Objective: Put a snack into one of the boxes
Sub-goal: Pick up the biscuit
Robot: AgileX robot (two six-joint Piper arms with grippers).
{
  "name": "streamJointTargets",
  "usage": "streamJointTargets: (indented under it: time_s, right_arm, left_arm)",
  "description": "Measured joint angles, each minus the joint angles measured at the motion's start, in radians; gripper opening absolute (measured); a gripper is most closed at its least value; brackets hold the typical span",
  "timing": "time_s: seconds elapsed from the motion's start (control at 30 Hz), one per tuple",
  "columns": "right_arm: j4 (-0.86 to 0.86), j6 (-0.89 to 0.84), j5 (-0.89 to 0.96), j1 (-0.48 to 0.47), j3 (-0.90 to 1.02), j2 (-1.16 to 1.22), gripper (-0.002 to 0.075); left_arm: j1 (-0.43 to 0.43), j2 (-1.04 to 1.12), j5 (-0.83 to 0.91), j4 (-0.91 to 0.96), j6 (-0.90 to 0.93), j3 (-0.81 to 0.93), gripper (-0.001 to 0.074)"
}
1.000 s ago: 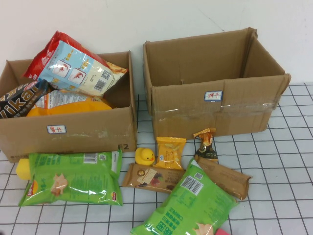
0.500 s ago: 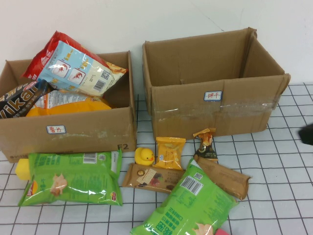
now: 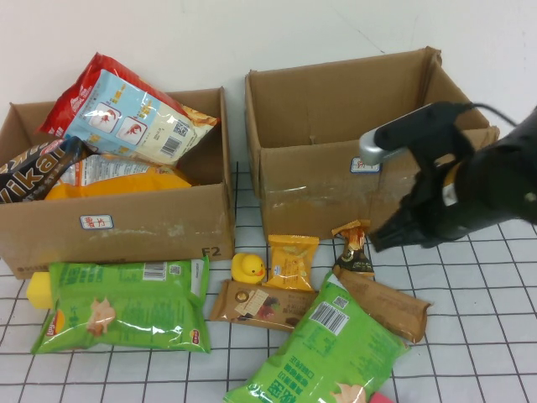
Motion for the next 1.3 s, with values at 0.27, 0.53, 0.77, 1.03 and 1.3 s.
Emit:
streamJointTargets:
  time_s: [0.27, 0.53, 0.77, 1.03, 1.3]
  right_arm:
    - [0.004, 0.097, -0.173, 0.0, -0.005, 0.121, 0.0469]
    - [-0.04, 0.133, -0.256, 0.0, -0.005, 0.23, 0.0683]
    - [-0.097, 0.267, -0.371, 0.0, -0.005, 0.31, 0.0691]
    - [-0.135, 0.335, -0.445, -0.026, -0.005, 0.353, 0.0692]
    - [-0.138, 0.346, -0.507, -0.051, -0.005, 0.398, 0.0692]
  left_arm:
    - [0.0, 0.0, 0.005, 0.0, 0.0, 0.002, 0.0]
    - [0.0, 0.0, 0.005, 0.0, 0.0, 0.002, -0.0001]
    - [0.0, 0.0, 0.016, 0.0, 0.0, 0.002, -0.0001]
    - [0.0, 0.0, 0.022, 0.0, 0.0, 0.002, -0.0001]
    - [0.0, 0.0, 0.024, 0.0, 0.0, 0.002, -0.0001]
